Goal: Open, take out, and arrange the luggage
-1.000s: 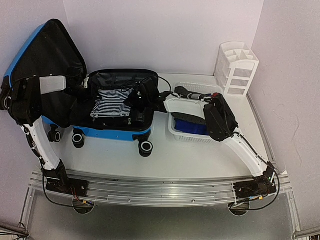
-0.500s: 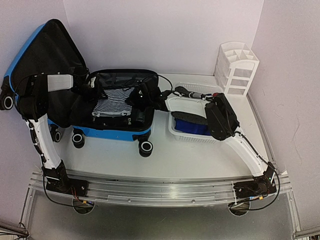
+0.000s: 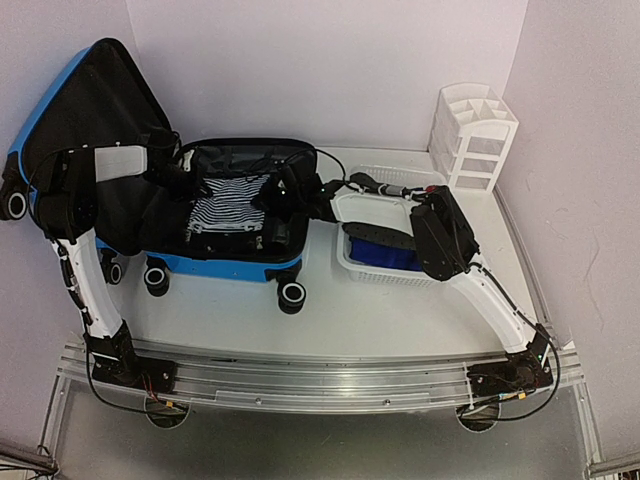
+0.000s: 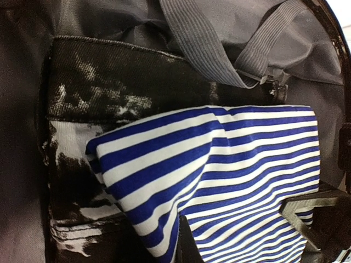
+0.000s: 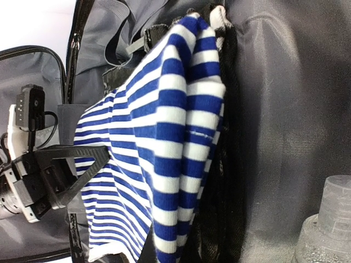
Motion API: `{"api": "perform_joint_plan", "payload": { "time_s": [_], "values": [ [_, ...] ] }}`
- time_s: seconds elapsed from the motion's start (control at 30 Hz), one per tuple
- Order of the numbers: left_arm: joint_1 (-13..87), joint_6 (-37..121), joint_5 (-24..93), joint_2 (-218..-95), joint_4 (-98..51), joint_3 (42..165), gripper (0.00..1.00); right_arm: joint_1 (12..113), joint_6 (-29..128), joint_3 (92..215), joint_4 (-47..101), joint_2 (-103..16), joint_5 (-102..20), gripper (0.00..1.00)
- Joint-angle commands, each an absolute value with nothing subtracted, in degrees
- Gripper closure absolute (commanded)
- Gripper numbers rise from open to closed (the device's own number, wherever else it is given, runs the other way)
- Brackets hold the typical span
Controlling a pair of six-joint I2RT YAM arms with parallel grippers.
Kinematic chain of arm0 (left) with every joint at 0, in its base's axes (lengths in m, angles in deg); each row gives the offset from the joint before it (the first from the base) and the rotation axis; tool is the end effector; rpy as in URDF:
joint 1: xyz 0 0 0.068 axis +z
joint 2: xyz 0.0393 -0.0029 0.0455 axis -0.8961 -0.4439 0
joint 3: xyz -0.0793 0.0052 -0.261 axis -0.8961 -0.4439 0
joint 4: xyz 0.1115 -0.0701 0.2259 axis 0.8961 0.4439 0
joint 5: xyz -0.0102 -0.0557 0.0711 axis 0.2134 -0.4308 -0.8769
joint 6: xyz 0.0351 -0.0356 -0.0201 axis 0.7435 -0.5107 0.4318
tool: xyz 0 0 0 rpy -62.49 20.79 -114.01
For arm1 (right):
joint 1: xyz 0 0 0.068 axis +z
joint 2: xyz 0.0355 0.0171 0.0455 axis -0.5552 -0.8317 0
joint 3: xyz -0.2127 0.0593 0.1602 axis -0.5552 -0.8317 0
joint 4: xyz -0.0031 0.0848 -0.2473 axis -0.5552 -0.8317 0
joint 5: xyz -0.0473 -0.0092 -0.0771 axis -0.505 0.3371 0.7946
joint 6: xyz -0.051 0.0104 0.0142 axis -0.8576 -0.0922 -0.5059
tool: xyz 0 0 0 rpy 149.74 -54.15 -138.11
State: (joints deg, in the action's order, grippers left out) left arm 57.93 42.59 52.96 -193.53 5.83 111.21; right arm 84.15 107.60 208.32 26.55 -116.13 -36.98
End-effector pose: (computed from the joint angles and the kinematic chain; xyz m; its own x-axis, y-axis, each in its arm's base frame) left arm 0.4090 -0.0570 0.1858 -0.9007 -0.0761 -0.4278 0.1534 0.8654 -0.4769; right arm 0.3840 0.4681 0.1468 -0.8372 0.4034 -0.3691 -0.1107 0.5361 0.8369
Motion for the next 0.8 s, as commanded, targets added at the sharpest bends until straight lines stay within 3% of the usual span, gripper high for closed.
{"api": "perform_joint_plan", "payload": {
  "time_s": [0.0,0.77],
  "values": [
    [57.1,43.0,54.7,-189.6,7.3,115.2,1.00,83.2,105.5,209.8,25.2,-111.2,-35.2,1.00],
    [56.4,41.8,63.8,-186.6,18.3,128.3,1.00,82.8,97.6,207.5,22.8,-100.4,-33.6,1.00]
  ]
}}
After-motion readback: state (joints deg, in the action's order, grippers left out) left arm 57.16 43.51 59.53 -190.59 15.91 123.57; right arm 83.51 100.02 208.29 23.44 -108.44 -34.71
